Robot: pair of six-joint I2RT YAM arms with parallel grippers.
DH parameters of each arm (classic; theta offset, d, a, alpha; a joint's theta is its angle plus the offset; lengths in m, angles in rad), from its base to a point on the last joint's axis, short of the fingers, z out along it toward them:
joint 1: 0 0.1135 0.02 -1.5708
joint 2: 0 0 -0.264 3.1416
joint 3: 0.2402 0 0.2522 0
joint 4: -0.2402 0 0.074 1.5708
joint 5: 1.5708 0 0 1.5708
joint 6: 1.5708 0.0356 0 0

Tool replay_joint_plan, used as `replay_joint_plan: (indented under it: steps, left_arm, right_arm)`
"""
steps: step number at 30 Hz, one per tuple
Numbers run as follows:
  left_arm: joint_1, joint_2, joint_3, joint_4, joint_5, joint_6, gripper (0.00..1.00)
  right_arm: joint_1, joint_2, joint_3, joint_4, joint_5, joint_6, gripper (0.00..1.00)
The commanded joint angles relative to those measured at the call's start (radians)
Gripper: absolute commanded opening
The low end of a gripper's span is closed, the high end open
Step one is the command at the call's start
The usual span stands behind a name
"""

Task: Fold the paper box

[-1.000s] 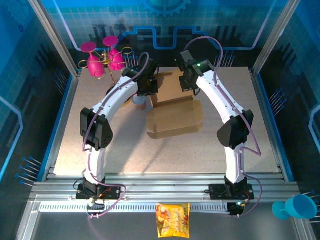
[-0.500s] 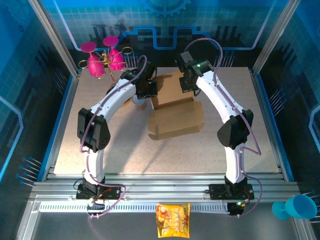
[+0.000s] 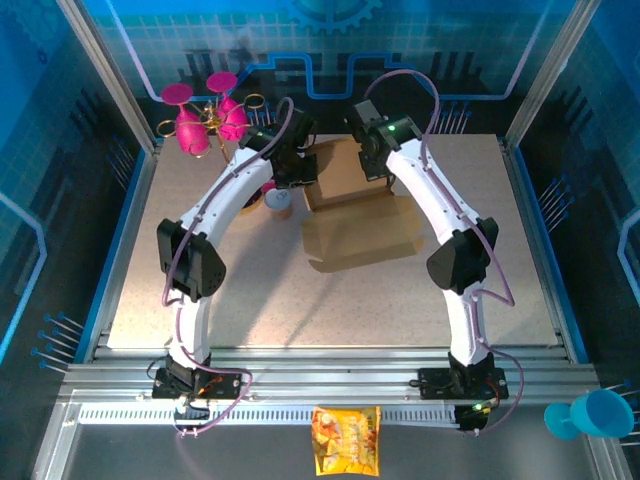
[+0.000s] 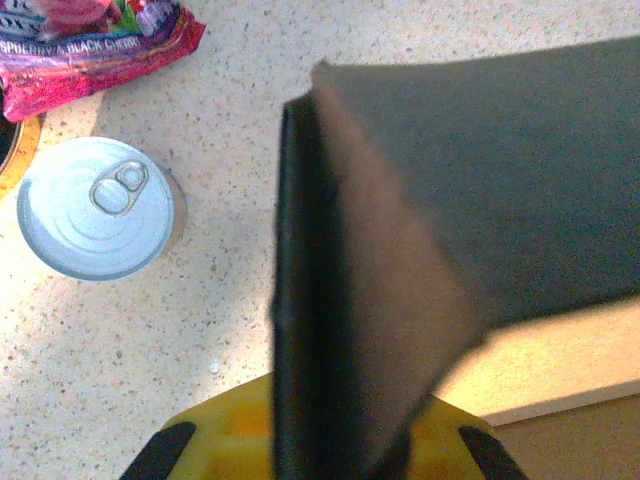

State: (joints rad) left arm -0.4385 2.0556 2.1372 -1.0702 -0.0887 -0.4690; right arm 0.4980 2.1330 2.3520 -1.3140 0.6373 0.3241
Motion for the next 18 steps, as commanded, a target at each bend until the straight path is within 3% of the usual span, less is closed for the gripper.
replay_joint_plan:
  steps: [1, 7, 12, 14, 18]
  left_arm:
    - [0.016, 0.012, 0.037, -0.116, -0.053, 0.026, 0.0]
    - [0.014, 0.012, 0.068, -0.129, -0.017, 0.026, 0.0]
    - [0.014, 0.004, 0.076, -0.126, 0.06, 0.033, 0.0]
    - [0.014, 0.005, 0.08, -0.134, 0.086, 0.033, 0.0]
    - [0.014, 0.006, 0.084, -0.147, 0.107, 0.033, 0.0]
  right_arm:
    - [0.002, 0.013, 0.016, -0.079, 0.177, -0.03, 0.0]
    - [-0.019, -0.07, -0.038, 0.069, -0.064, -0.105, 0.01]
    - [-0.12, -0.151, -0.133, 0.202, -0.439, -0.079, 0.15]
    - [-0.149, -0.149, -0.149, 0.222, -0.529, -0.084, 0.17]
    - [-0.165, -0.136, -0.149, 0.232, -0.567, -0.123, 0.22]
